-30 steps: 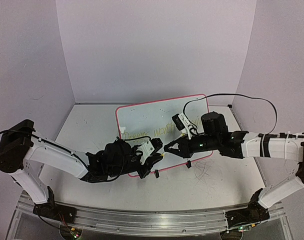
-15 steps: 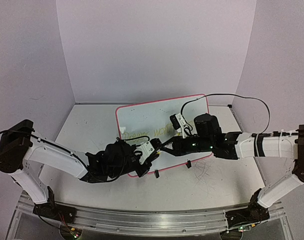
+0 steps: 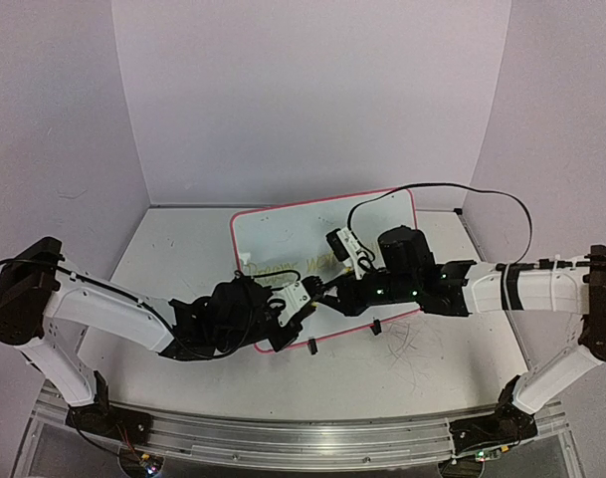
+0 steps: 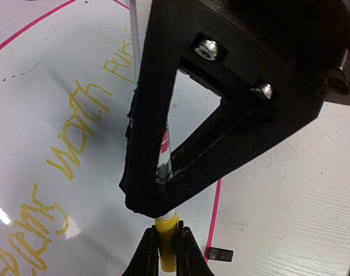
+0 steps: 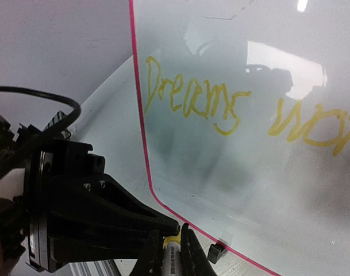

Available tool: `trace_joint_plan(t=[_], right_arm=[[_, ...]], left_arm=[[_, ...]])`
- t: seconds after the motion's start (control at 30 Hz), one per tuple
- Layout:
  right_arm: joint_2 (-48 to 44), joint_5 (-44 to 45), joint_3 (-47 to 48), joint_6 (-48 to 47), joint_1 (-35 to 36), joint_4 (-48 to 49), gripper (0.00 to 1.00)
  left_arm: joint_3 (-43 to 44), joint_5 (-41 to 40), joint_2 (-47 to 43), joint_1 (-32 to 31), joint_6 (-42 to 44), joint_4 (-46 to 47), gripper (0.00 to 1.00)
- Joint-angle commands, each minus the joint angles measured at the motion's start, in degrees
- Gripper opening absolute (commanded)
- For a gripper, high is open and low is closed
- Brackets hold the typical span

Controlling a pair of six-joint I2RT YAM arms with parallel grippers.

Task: Write a sentence on the whiteboard
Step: Insert the whiteboard marker without the cap into the pen cap.

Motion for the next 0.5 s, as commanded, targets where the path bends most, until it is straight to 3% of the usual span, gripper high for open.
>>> trace_joint_plan(t=[0.0,0.13,0.3,0.47], right_arm=[[2.01,-19.00,0.66,-13.10,3.75,-1.38,0.00],[3.11,-22.02,0.18,-14.55,3.79,-1.03,0.00],[0.57,-15.16,-1.11,-7.16,3.77,2.58,0.00],[0.83,-17.08,-2.39,-1.80,3.78,6.67,0.00]], left_arm=[[3.93,7.27,-5.61,-0.47,-0.79,9.46,0.00],[3.41,7.42,-6.71,-0.52,-2.21,9.21,0.00],[2.81,3.93,-6.57,-0.53,-2.37,9.07,0.00],[1.94,2.77,-6.90,-0.49,-3.13,9.06,0.00]])
